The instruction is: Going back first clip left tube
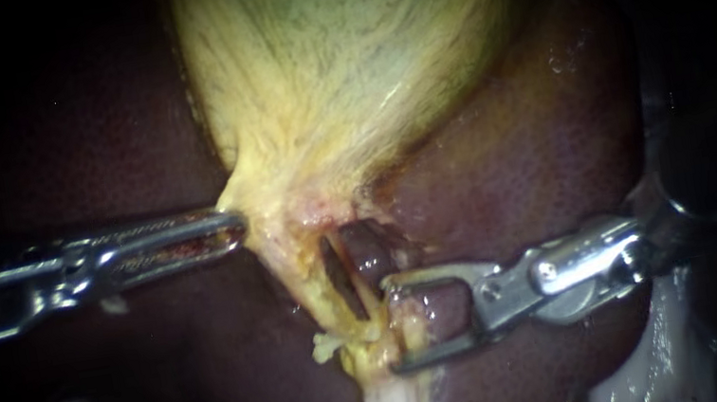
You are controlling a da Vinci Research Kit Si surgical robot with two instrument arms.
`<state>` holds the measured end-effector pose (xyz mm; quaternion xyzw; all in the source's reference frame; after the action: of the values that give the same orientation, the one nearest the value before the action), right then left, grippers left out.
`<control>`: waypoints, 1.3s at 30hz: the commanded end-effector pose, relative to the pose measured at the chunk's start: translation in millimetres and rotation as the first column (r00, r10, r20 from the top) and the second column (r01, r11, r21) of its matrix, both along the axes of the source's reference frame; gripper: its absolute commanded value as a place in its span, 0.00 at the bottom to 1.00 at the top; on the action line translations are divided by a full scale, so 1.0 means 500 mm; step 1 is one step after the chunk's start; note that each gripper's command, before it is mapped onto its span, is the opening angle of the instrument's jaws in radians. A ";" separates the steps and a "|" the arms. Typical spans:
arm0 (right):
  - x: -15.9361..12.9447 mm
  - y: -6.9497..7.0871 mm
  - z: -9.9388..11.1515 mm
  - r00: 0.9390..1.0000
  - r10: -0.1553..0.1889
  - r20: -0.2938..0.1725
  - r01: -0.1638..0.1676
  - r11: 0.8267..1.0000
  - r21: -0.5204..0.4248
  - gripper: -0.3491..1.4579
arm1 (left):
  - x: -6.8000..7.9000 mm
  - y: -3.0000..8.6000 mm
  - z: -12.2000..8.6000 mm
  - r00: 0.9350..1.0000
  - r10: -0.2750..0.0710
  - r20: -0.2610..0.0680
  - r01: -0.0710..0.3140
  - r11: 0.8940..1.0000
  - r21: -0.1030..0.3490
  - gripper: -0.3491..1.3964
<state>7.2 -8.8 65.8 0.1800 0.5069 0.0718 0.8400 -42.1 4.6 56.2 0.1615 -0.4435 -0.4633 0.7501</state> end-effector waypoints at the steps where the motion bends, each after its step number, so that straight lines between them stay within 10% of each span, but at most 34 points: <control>1: -0.0007 0.0007 -0.0007 1.000 0.005 0.006 -0.005 1.000 -0.010 0.52 | 0.0000 -0.0001 0.0003 1.000 0.000 -0.001 0.000 1.000 -0.001 0.00; 12: -0.0098 0.0085 -0.0082 1.000 0.011 0.019 -0.009 0.995 -0.095 0.52 | -0.0004 -0.0008 0.0019 1.000 0.000 -0.002 0.000 1.000 -0.005 0.00; 22: -0.0088 0.0060 -0.0112 0.997 -0.056 -0.046 0.053 0.997 -0.064 0.52 | -0.0024 -0.0012 0.0059 1.000 0.000 0.004 0.000 1.000 -0.013 0.00; 39: -0.0087 0.0058 -0.0112 0.997 -0.057 -0.047 0.054 0.996 -0.064 0.52 | -0.0128 -0.0027 0.0150 0.999 0.026 0.028 -0.026 1.000 -0.018 0.00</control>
<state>2.8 -5.9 60.3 0.1691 0.5240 0.0280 0.8343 -48.5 3.2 63.7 0.1669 -0.4557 -0.4477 0.7510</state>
